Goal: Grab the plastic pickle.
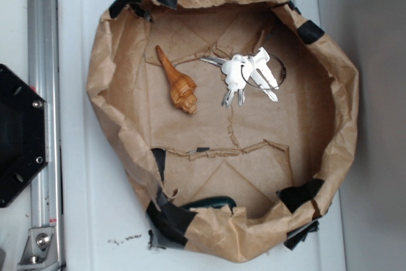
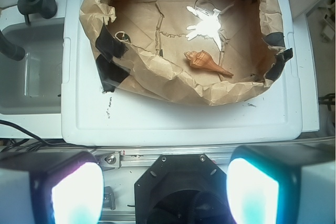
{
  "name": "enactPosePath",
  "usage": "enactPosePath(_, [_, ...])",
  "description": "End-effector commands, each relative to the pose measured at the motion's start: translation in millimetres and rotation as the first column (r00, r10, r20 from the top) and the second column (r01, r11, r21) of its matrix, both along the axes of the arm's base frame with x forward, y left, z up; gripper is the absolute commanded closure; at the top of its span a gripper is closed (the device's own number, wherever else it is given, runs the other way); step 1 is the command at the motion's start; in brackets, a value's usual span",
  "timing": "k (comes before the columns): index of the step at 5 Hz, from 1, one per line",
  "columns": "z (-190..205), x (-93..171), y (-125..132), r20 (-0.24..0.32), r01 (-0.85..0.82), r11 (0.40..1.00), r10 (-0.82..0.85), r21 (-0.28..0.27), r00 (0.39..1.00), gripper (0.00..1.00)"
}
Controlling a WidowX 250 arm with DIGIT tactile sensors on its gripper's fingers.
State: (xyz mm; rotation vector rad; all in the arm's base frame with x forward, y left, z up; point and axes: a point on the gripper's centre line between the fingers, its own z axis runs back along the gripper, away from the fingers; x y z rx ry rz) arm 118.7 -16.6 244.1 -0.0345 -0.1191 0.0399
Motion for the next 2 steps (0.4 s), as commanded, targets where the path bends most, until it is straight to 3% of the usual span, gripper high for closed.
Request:
enactPosePath(1, [0, 0, 0, 0.0, 0.0, 1.0, 0.0, 0.0, 1.0, 0.0])
enactPosePath(2, [-20, 50, 23, 0.021, -0.14, 0.99, 0.14, -0.027, 0.99, 0.0])
